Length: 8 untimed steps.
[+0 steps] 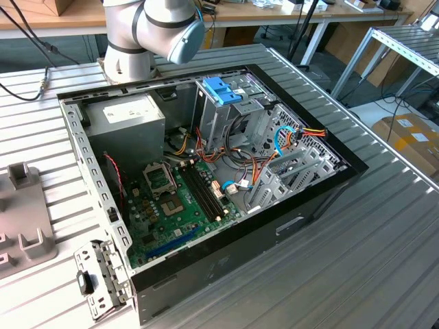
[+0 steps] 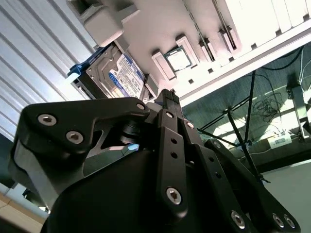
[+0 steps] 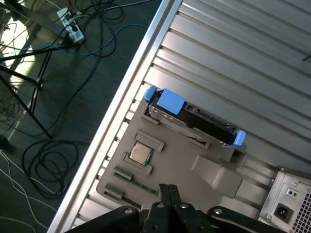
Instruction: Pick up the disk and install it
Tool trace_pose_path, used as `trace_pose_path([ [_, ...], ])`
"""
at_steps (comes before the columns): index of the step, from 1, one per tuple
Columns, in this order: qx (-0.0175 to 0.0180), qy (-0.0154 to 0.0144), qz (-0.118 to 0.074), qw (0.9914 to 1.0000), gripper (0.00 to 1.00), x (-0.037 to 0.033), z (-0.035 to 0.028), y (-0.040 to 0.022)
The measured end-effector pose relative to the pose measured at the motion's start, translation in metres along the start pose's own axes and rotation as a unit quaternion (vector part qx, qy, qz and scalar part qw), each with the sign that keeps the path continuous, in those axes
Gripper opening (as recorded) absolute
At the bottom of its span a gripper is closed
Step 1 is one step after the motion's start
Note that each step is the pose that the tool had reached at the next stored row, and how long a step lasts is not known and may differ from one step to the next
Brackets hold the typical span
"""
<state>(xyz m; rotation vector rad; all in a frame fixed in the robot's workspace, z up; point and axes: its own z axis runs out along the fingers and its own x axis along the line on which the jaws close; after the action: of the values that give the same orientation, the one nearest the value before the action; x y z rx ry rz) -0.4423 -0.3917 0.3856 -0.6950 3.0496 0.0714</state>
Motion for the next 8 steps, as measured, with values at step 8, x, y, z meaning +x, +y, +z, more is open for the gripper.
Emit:
trace_pose_path([
  [8, -0.0006, 0.0010, -0.025, 0.99969, 0.11, 0.0000, 0.0000, 0.0000],
])
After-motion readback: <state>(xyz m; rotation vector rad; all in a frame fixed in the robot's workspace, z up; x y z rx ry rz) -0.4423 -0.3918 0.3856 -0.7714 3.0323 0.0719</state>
